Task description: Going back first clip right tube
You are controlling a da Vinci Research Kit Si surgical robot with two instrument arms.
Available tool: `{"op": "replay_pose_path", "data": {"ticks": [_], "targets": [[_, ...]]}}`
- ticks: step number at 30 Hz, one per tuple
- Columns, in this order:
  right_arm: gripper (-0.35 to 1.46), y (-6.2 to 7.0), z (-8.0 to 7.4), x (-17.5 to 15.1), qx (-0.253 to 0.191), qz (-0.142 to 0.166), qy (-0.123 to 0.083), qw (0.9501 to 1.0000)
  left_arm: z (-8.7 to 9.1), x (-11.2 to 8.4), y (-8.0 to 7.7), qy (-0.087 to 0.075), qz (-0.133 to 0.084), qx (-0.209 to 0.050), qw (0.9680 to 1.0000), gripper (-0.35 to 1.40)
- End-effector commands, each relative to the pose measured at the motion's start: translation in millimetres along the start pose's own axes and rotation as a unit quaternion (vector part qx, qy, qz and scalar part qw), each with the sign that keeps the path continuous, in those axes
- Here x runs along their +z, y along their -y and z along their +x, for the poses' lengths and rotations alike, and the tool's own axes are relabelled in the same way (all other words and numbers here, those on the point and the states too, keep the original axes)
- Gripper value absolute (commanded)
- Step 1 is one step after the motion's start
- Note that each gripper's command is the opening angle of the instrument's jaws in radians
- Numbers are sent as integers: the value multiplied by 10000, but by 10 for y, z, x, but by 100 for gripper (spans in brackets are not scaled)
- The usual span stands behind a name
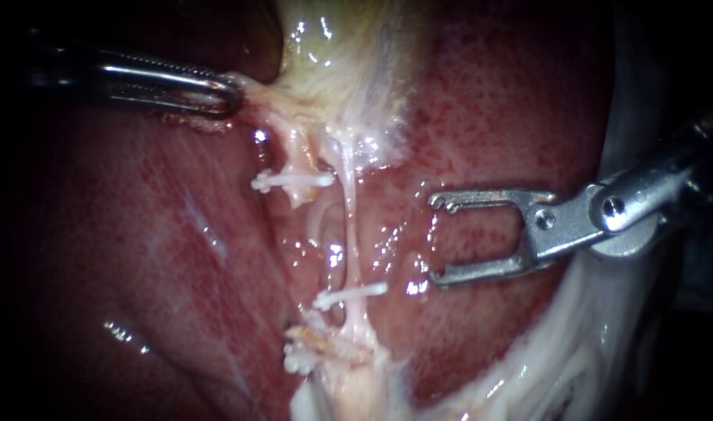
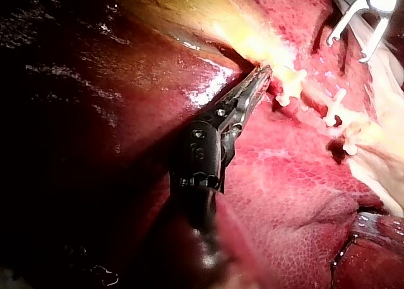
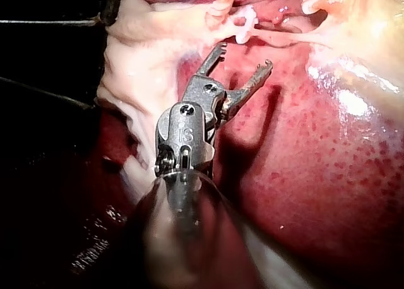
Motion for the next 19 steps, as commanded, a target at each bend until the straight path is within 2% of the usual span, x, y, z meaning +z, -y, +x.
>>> {"op": "replay_pose_path", "data": {"ticks": [1,8,19], "targets": [[50,0,0,0,2,0,-2,10000,-1,4,1,34,-8,8,10000,-35],[50,0,1,0,4,4,12,10000,-6,27,8,85,-24,30,10000,-35],[50,0,5,-2,15,28,-29,10000,-7,26,12,102,-32,34,9999,-35]]}}
